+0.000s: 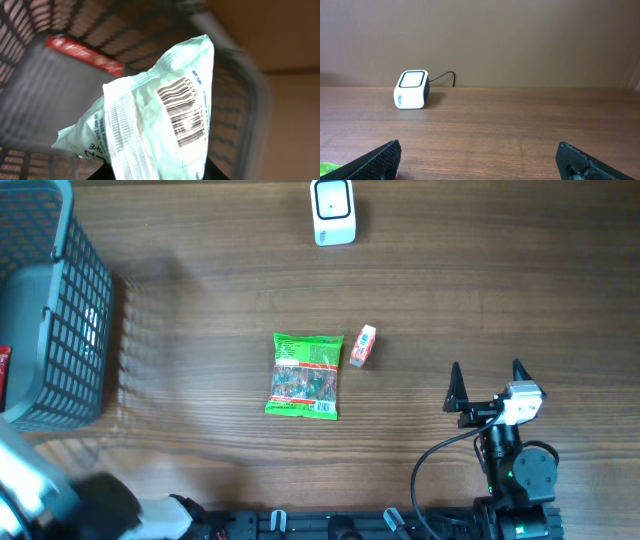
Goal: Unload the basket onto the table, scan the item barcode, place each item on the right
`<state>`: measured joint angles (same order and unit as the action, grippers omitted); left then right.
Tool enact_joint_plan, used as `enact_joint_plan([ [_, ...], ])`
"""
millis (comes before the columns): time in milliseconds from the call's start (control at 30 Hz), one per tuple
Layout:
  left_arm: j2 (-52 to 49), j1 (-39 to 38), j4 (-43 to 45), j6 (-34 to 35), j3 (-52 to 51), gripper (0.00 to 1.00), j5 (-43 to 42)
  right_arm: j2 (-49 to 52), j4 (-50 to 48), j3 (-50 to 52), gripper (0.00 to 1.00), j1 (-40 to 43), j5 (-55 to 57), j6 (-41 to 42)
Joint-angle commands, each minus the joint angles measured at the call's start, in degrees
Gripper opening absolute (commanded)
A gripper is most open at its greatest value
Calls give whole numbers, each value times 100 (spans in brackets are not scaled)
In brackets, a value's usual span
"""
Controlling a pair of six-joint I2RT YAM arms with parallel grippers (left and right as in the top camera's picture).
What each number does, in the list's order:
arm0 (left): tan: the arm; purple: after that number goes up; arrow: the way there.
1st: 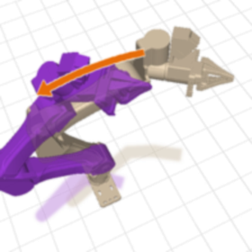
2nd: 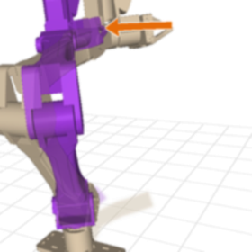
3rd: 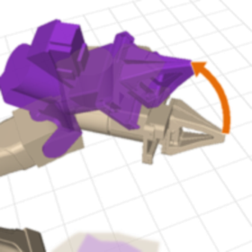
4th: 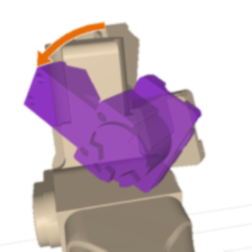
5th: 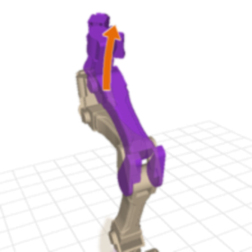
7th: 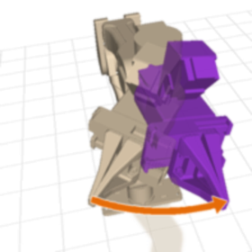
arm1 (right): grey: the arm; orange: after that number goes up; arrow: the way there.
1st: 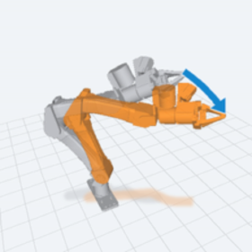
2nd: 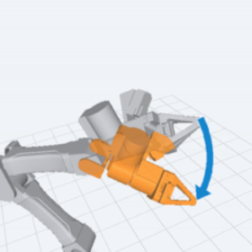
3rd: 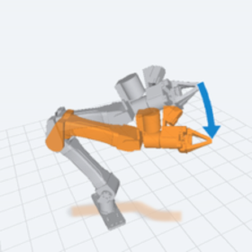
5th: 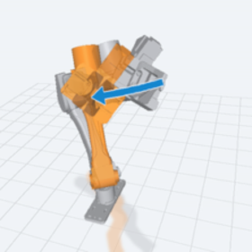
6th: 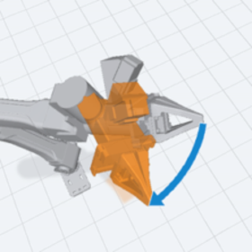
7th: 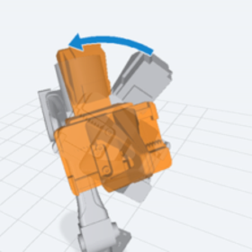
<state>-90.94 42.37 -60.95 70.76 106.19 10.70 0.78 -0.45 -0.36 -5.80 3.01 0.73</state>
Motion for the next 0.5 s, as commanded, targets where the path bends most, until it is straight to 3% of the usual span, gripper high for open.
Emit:
enact_joint_plan([
  [0, 778, -592, -195, -1303, 76, 28, -680, -35, -28, 7, 100, 11, 9, -57],
  [133, 1075, -1869, -933, -2227, 76, 29, -981, -35, -28, 7, 100, 11, 9, -59],
  [300, 715, -3576, -1611, -3370, -146, 31, -935, -35, -28, 7, 100, 11, 9, -57],
  [400, 260, -4503, -1622, -4057, -702, 38, -898, -35, -28, 7, 100, 11, 7, -57],
  [467, -190, -5021, -1552, -4081, -1340, 38, -476, -35, -28, 7, 100, 11, 9, -57],
])
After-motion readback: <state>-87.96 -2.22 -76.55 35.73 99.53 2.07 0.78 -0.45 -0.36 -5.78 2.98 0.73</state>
